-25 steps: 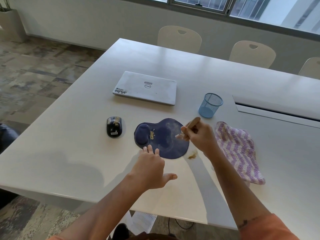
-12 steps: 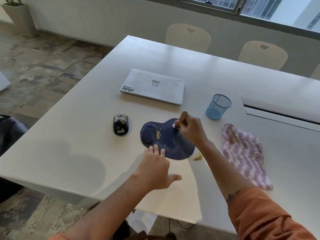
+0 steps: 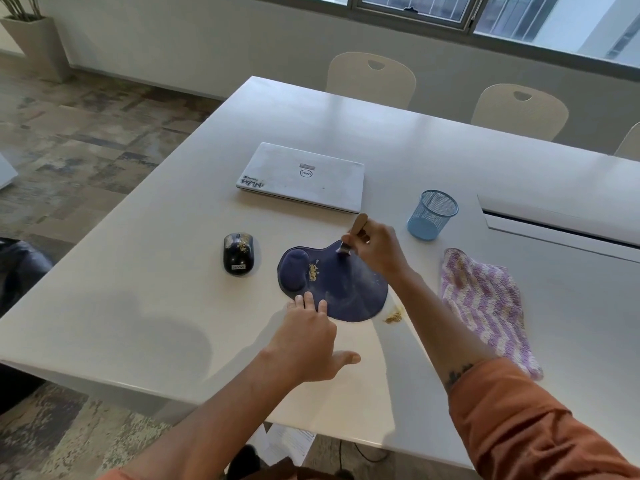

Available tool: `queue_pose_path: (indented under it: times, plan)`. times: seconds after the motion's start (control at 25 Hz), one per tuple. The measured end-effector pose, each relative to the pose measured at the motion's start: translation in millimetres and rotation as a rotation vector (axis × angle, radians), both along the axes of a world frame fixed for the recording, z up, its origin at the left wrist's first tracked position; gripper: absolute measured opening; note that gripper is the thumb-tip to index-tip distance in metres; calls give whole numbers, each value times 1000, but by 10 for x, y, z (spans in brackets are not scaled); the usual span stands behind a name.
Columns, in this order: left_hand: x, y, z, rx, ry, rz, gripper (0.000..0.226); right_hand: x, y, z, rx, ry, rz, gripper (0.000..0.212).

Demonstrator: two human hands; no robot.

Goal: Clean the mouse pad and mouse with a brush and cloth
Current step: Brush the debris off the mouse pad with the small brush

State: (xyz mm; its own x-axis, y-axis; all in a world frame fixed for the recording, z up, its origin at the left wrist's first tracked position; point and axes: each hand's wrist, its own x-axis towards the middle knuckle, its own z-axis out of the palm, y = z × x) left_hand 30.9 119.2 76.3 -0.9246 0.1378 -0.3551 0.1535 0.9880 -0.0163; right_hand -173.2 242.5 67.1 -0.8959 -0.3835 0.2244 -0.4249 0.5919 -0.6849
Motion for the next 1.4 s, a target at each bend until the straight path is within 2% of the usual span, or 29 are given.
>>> queue_pose_path:
  times: [0.12,0.28,0.32,0.4,0.48,0.56,0.72,0.8,0.92,1.0,1.08,1.24,1.4]
  plan:
    - [6,-4,-12,3,12,9,102,166,157,-132,132,27,85,25]
    - [3,5,-38,5,12,21,103,419,380,16,199,-98,195,19]
    - [2,7,-36,4,9,21,103,397,374,75,165,-115,180,19]
    - [-1,12,-25,-2,3,16,102,264,320,150,-37,-149,84,20]
    - [1,12,-6,-8,1,11,102,129,259,123,-138,-111,-6,23]
    - [6,14,4,-9,-4,11,101,114,233,19,-82,-83,-31,24]
    - [15,16,-15,-12,13,19,103,440,332,-136,162,-19,8,20]
    - [13,12,-25,-7,21,20,103,563,405,-44,200,-104,84,18]
    - [18,3,-18,-4,17,9,102,503,427,137,71,-245,57,15]
    - [19,4,-5,-5,15,5,102,442,384,176,-120,-276,-43,16]
    - [21,1,-1,-5,14,3,102,429,324,149,-179,-253,-91,17]
    - [28,-12,-33,1,29,9,104,610,348,-5,145,-70,-79,18]
    - [24,-17,-58,11,36,8,105,777,463,14,228,-150,81,16]
